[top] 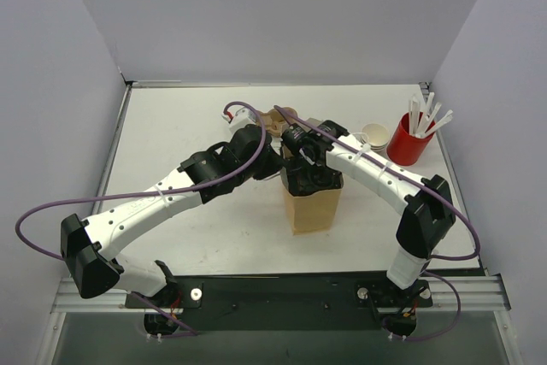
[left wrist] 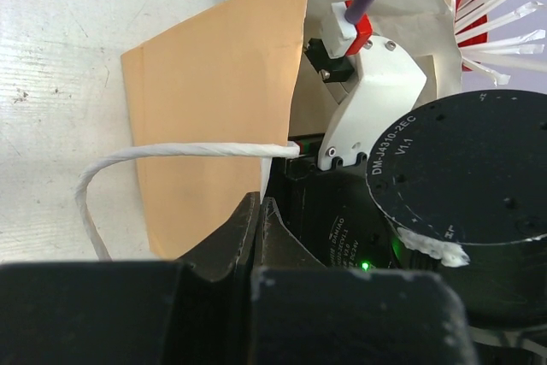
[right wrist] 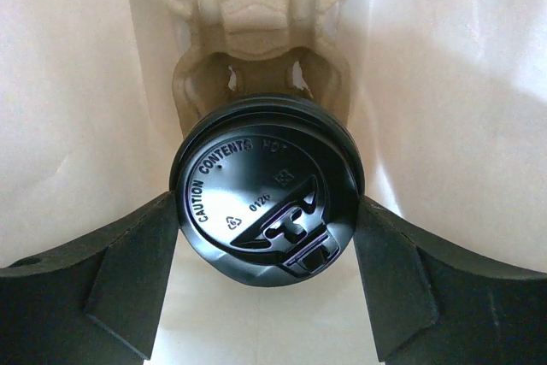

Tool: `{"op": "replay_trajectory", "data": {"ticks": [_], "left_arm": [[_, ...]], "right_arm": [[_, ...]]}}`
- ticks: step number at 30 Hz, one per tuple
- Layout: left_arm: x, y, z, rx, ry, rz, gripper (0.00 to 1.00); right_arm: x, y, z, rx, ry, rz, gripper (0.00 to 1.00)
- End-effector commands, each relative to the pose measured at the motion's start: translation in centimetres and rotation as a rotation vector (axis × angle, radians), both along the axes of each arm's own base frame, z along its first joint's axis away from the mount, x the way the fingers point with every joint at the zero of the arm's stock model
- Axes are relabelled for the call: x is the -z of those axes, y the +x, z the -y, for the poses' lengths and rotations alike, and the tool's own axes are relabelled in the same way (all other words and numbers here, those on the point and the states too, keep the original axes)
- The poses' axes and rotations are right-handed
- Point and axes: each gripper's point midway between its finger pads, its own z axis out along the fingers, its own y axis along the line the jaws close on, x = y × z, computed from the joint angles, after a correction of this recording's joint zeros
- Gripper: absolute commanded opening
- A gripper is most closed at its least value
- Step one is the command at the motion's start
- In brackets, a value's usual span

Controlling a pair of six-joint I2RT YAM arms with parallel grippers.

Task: Pack the takeout coffee

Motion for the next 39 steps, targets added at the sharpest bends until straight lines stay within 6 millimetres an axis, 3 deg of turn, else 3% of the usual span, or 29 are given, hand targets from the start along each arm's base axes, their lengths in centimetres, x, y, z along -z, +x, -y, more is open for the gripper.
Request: {"op": "replay_trajectory", "data": {"ticks": [1, 19, 39], "left_arm": [[-1.6, -0.4, 0.8, 0.042, -0.042, 0.027, 0.00], [-1.2, -0.6, 0.8, 0.051, -0.032, 0.018, 0.00], [-1.2, -0.7, 1.0, 0.064, -0.027, 0.016, 0.00]], "right_arm": [[1.1, 0.0, 0.9, 0.017, -0.048, -0.001, 0.43], [3.3, 0.2, 1.3, 0.028, -0.066, 0.006, 0.42], [3.8, 0.6, 1.6, 0.033, -0.071, 0.040, 0.42]]}}
